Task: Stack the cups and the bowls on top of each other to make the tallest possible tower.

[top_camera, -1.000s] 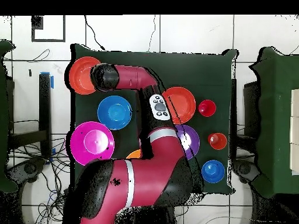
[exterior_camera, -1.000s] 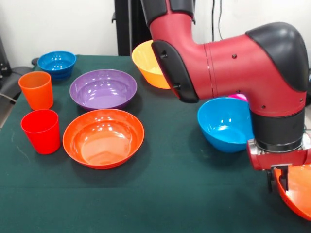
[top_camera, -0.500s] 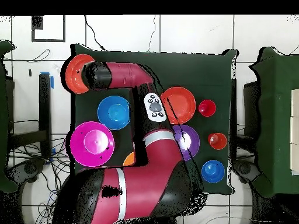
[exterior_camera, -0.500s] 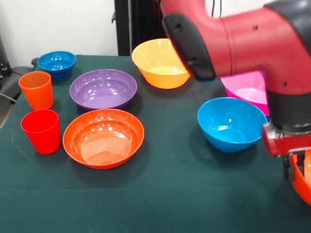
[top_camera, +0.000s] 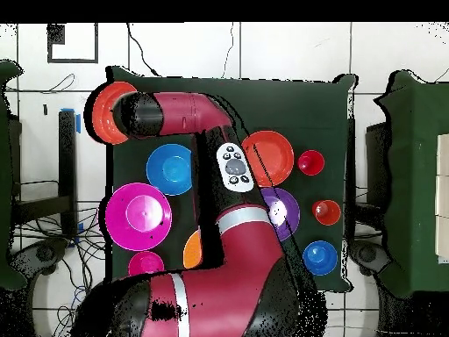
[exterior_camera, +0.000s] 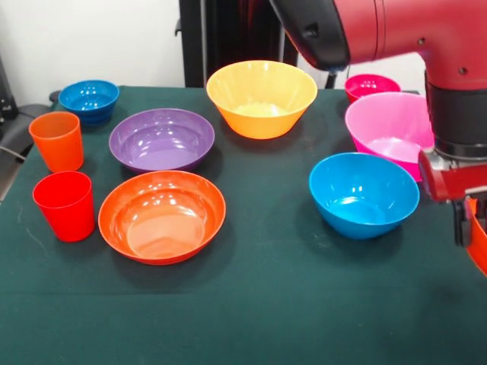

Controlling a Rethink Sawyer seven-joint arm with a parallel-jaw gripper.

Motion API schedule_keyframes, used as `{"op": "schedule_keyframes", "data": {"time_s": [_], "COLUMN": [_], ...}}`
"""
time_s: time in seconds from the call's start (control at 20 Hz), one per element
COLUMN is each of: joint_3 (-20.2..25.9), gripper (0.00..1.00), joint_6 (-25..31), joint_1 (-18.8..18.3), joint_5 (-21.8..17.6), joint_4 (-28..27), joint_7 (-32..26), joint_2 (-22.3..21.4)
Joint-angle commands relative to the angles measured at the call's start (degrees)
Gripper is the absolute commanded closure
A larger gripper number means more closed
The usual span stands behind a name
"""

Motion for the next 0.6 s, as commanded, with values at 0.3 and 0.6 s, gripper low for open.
{"op": "schedule_keyframes", "data": {"time_s": [0.3, 0.6], "joint_3": [4.46, 3.51], "gripper": [1.00, 1.00], "joint_6": [11.16, 12.23], "joint_1": [-4.65, -6.29], "joint_5": [-2.02, -3.35], "joint_4": [6.70, 8.97], "joint_7": [-8.35, -7.89], "joint_2": [-3.86, -6.61]}}
